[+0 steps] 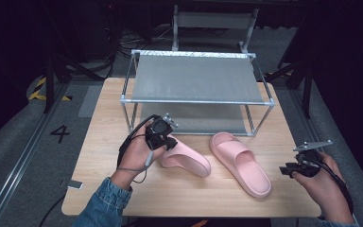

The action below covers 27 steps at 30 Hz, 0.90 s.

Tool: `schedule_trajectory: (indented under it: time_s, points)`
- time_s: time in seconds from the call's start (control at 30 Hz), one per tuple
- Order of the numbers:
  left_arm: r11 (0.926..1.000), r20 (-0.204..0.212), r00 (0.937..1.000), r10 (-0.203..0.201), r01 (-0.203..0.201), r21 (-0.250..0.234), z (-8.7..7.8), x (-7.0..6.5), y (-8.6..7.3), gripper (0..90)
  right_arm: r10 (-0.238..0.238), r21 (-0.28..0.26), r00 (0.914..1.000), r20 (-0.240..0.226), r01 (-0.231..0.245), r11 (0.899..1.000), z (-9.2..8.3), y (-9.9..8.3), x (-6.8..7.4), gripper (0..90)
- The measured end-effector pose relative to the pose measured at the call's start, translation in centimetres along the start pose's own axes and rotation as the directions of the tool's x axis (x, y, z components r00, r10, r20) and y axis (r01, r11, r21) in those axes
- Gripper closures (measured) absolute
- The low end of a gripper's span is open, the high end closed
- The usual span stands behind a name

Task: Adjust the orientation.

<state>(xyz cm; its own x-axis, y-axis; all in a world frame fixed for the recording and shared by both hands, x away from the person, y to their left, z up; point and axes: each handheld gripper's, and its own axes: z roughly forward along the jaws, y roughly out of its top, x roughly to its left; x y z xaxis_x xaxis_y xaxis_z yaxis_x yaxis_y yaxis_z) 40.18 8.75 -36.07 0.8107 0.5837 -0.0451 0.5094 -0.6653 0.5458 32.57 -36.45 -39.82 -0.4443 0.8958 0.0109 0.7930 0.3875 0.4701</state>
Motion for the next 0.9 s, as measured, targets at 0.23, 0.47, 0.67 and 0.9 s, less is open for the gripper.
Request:
schedule_trajectory:
  time_s: [0.23, 0.47, 0.67, 0.9]
  points:
    - [0.996, -0.066, 0.9978, -0.006, 0.0, -0.089, 0.2, -0.2, 0.8, 61.7, 0.032, -0.015, 0.9994, 0.01, -0.032, 0.999, -0.2, -0.8, -0.3, 63.4]
    - [0.9949, -0.06, 0.9982, 0.003, -0.009, -0.101, -0.5, -0.8, 0.9, 57.6, 0.035, -0.026, 0.9993, 0.015, -0.035, 0.999, -0.3, -0.8, -0.2, 62.1]
    - [0.9982, -0.017, 0.9993, 0.034, -0.035, -0.05, 0.8, -1.8, 1.1, 60.3, 0.03, -0.028, 0.9995, 0.008, -0.03, 0.999, -0.2, -0.8, -0.1, 61.9]
    - [0.998, -0.002, 0.998, 0.063, -0.063, -0.003, 3.1, -2.5, 1.2, 63.1, 0.027, -0.025, 0.9996, 0.009, -0.027, 0.999, -0.1, -0.8, -0.1, 61.9]
